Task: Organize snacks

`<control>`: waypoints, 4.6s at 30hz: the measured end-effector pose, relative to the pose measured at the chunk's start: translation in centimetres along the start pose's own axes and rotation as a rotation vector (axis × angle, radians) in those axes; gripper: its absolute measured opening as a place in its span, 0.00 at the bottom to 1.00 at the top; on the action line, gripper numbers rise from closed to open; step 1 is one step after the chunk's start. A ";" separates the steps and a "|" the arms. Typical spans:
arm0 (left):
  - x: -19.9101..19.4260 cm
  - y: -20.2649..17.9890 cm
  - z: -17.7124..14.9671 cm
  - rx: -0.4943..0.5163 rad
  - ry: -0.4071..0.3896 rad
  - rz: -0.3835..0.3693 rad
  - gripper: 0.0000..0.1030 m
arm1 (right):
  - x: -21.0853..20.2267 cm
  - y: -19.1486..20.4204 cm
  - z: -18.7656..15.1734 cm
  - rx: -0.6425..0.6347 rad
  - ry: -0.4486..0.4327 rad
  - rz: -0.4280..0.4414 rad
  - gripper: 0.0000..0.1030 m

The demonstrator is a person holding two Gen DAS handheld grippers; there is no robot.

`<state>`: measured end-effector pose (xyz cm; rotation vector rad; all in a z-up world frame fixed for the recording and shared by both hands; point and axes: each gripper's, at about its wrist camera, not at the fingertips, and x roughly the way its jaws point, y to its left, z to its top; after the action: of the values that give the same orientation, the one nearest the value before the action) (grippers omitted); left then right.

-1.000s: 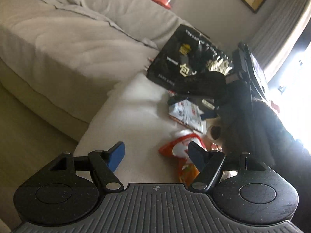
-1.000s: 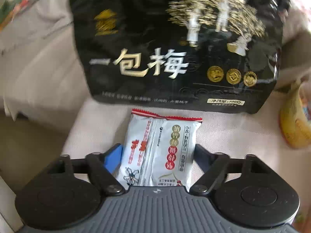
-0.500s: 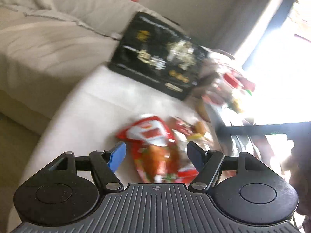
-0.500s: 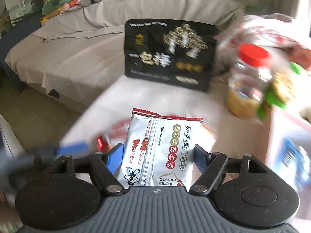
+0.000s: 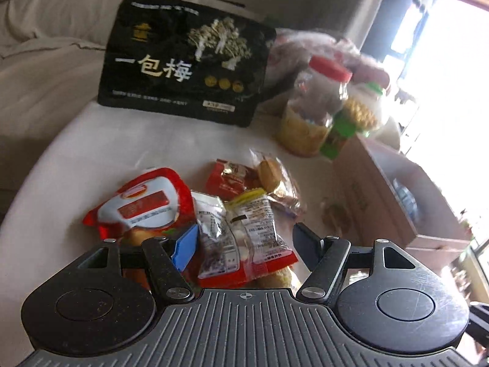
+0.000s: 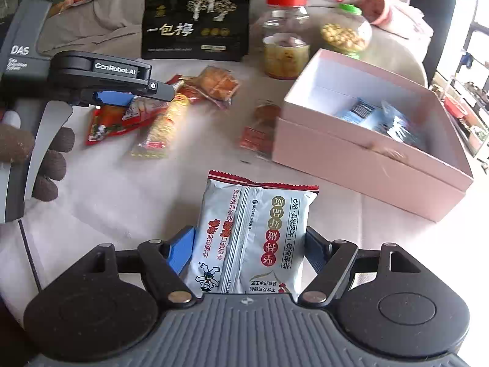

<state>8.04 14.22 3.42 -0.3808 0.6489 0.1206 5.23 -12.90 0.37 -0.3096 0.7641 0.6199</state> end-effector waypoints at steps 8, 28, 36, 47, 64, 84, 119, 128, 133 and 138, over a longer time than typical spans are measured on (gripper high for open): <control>-0.1 -0.7 -0.1 0.007 0.017 0.017 0.66 | 0.2 -1.3 -1.3 0.051 -0.039 -0.022 0.73; -8.5 -4.6 -7.3 0.169 0.179 -0.222 0.60 | -3.0 -2.5 -2.8 0.098 -0.082 -0.042 0.73; -8.8 -8.8 -9.2 0.257 0.230 -0.239 0.60 | -7.1 -4.4 -5.1 0.121 -0.144 -0.081 0.73; -9.9 -15.1 -6.5 0.383 0.121 -0.311 0.60 | -12.5 -7.7 -4.4 0.114 -0.310 -0.110 0.73; 13.2 -18.0 8.6 0.086 0.192 -0.317 0.60 | -7.8 -17.7 8.5 0.242 -0.313 -0.164 0.73; 14.3 -14.1 10.6 -0.033 0.177 -0.458 0.61 | 4.4 -21.3 14.4 0.324 -0.136 -0.031 0.80; -4.5 3.4 0.7 -0.143 -0.033 0.076 0.59 | 0.4 -5.1 14.4 0.096 -0.153 0.072 0.80; -4.8 8.4 -2.0 -0.286 -0.016 0.032 0.59 | 7.2 4.4 15.3 0.009 -0.001 0.166 0.80; -4.9 9.4 -2.4 -0.329 -0.025 0.021 0.59 | 9.4 7.3 14.6 -0.065 -0.017 0.151 0.75; -5.7 10.6 -3.0 -0.356 -0.043 -0.016 0.59 | 11.1 9.8 15.4 -0.179 -0.045 0.043 0.55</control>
<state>-0.57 22.91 1.49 -0.7244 0.5810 0.2295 13.72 6.62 2.55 -0.4431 0.6743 0.7353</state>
